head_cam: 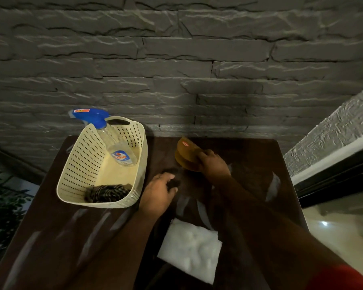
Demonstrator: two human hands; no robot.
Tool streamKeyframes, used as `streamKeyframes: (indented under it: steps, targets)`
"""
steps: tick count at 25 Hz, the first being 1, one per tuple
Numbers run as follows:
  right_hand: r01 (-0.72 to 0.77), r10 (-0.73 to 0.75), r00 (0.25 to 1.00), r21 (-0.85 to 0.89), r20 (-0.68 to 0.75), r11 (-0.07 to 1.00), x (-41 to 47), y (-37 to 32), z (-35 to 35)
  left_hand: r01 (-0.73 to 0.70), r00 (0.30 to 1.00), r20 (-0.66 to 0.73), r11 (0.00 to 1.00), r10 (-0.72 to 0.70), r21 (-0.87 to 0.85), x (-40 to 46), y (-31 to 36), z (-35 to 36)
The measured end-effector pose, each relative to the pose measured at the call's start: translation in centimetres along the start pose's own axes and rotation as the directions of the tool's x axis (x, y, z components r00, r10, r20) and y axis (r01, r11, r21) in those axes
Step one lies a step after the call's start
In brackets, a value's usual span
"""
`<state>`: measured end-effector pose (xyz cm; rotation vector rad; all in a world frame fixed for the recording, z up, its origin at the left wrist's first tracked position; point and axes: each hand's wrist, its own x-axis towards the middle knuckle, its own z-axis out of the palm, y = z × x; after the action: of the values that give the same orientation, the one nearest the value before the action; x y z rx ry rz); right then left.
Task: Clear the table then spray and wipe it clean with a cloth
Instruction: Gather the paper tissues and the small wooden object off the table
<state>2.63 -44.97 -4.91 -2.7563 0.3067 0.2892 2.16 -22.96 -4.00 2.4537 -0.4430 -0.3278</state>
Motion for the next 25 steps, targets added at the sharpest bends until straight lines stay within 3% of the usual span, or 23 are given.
streamKeyframes:
  steps: [4,10,14,19,21,23,25]
  targets:
    - [-0.006,0.019,0.996,0.149,-0.088,0.989,-4.8,1.8,0.9,0.016,0.999,0.031,1.0,-0.016,-0.02,-0.6,0.4,0.4]
    - [-0.039,0.022,0.998,0.292,0.061,0.956,-8.5,2.9,1.5,-0.064,0.97,0.235,0.998,0.055,0.029,-3.4,0.5,2.8]
    - [-0.061,0.05,0.998,0.324,0.042,0.944,-8.6,2.9,1.3,-0.124,0.986,0.125,0.985,0.109,0.117,-3.6,0.5,3.1]
    - [-0.085,0.088,0.996,0.344,0.006,0.935,-9.4,2.6,1.4,-0.106,0.99,0.11,0.986,0.092,0.13,-3.4,0.9,2.9]
    - [-0.13,0.157,0.987,0.447,-0.024,0.885,-10.2,2.7,1.0,-0.05,0.999,-0.012,0.993,0.052,0.11,-4.5,0.9,2.9]
    - [-0.206,0.321,0.937,0.528,-0.136,0.824,-11.9,3.2,0.8,0.035,0.991,-0.133,0.996,-0.023,0.087,-5.9,0.0,2.9]
    - [-0.297,0.481,0.854,0.576,-0.197,0.762,-14.8,3.4,1.4,0.129,0.99,0.03,0.982,-0.135,0.141,-7.9,-1.4,3.3]
